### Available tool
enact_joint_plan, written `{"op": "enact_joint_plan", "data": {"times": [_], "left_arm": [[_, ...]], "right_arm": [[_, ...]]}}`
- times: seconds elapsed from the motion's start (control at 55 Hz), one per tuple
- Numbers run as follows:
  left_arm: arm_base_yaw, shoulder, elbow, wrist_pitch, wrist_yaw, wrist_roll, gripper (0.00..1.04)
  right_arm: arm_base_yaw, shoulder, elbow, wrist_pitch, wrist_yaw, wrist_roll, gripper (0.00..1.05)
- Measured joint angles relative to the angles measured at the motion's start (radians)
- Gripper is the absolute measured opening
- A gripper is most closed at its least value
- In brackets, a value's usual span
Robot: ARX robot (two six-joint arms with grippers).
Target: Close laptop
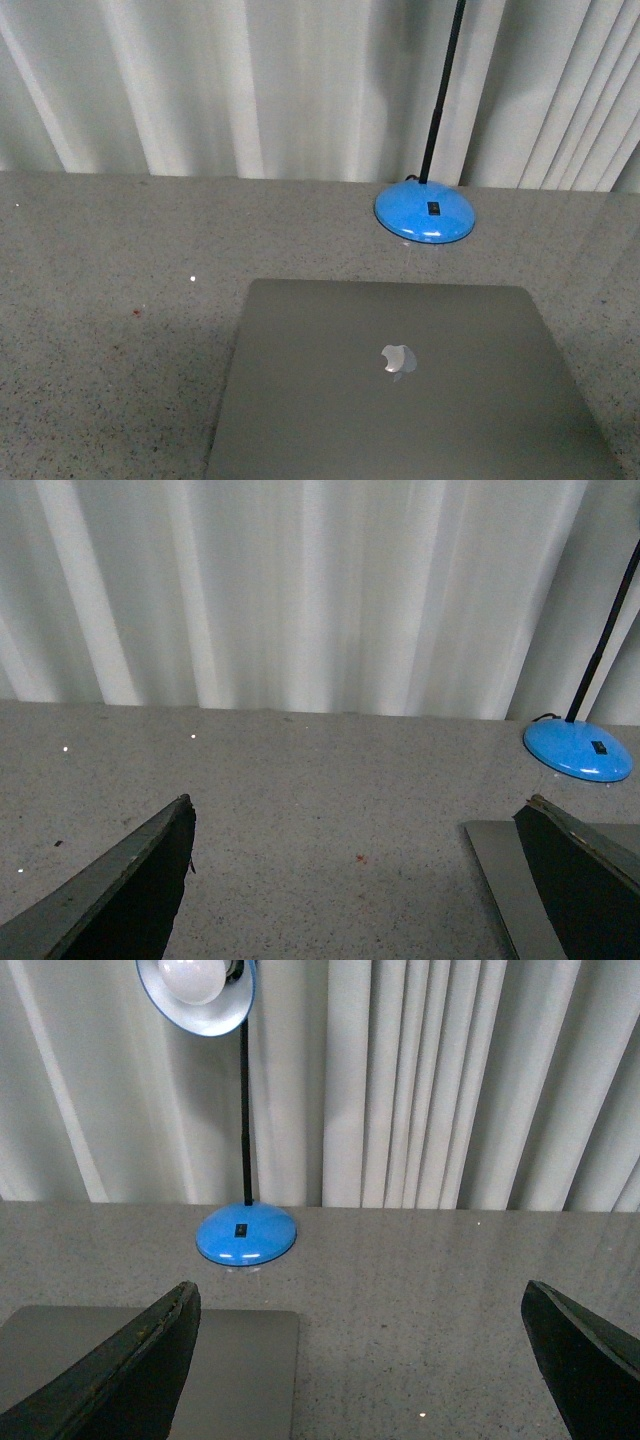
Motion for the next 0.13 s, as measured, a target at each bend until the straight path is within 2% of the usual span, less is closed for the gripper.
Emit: {"op": "enact_joint_plan", "data": {"times": [0.127], "left_arm": [[0.0,0.0,0.0,0.0,0.0,0.0,0.98]], "right_arm": [[0.0,0.0,0.0,0.0,0.0,0.0,0.97]]}}
